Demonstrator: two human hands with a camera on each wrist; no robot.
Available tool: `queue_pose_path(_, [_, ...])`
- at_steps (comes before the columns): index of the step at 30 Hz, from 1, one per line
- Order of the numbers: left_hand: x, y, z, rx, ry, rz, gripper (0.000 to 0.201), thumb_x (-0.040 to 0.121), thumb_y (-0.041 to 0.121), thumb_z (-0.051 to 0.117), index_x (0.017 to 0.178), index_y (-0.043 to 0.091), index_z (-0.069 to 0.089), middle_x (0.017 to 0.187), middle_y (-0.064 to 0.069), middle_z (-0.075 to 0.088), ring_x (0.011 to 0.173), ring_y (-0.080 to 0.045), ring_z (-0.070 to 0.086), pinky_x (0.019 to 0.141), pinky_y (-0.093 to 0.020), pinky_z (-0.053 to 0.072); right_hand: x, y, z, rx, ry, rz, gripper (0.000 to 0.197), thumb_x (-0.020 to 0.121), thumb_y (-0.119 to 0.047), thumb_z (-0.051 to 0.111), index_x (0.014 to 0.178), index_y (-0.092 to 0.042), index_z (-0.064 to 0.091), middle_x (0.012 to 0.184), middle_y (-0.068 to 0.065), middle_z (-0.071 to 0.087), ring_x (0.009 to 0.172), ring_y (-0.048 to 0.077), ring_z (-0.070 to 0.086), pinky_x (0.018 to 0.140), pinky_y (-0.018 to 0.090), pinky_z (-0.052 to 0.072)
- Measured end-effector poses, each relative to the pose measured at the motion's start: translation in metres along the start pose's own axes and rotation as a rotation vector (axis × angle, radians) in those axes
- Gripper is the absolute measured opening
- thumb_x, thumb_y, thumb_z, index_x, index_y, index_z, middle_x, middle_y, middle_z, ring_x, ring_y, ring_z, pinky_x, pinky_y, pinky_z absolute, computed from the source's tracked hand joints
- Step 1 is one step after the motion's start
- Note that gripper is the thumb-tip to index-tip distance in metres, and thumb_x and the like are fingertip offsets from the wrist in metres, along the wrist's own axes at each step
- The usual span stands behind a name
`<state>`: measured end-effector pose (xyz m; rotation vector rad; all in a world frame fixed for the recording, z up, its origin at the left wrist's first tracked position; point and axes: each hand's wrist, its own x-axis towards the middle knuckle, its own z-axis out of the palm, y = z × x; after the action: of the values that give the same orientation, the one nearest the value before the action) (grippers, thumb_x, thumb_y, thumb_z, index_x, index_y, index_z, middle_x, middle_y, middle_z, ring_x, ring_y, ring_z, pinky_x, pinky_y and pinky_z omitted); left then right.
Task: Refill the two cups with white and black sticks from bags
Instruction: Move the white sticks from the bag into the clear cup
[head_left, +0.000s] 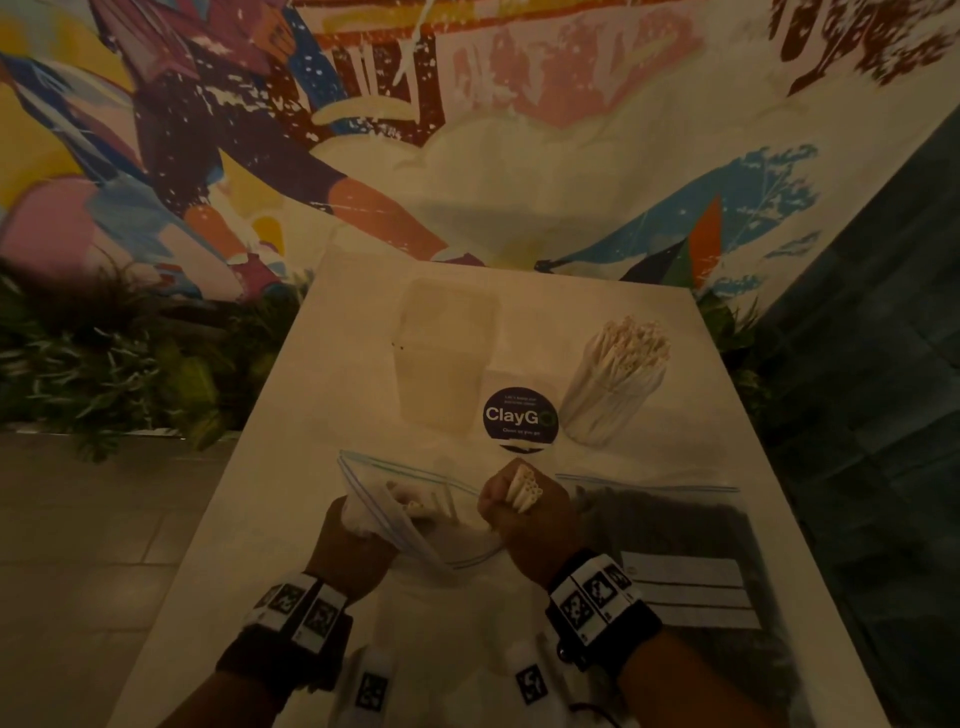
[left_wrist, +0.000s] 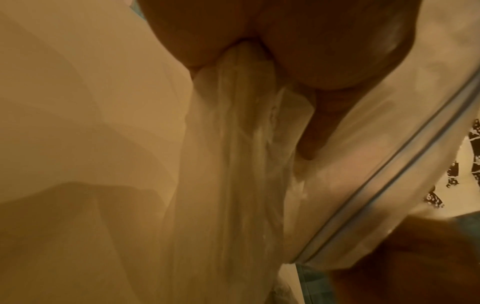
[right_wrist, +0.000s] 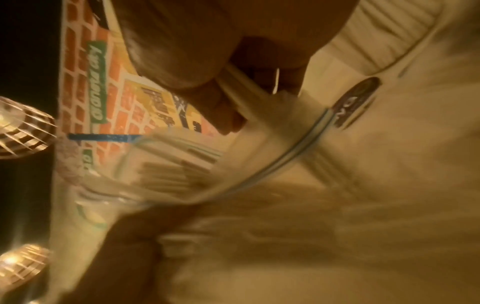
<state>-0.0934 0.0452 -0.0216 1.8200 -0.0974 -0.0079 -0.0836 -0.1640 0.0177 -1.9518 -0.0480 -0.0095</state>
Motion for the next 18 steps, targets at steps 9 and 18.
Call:
queue_pose_path(9, [-0.004, 0.029, 0.004, -0.055, 0.019, 0.012, 0.037, 0.051, 0.047, 0.057, 0.073, 0.076, 0.053, 0.077, 0.049, 0.058, 0.078, 0.024, 0.056, 0.069, 0.001, 0.045, -0.002, 0.004, 0.006, -0.152, -0.06, 0.053, 0.029, 0.086, -0.012, 0.058, 0.061, -0.022, 0.046, 0.062, 0.011, 0.051, 0.06, 0.026, 0.051, 0.064, 0.044, 0.048])
queue_pose_path(18, [-0.005, 0.03, 0.004, -0.091, 0.004, -0.048, 0.026, 0.048, 0.047, 0.059, 0.072, 0.044, 0.068, 0.075, 0.045, 0.06, 0.077, 0.022, 0.057, 0.073, -0.009, 0.046, -0.004, -0.003, 0.0, -0.101, -0.061, 0.047, 0.018, 0.071, -0.01, 0.063, 0.067, -0.026, 0.054, 0.082, 0.003, 0.065, 0.081, 0.02, 0.061, 0.076, 0.037, 0.05])
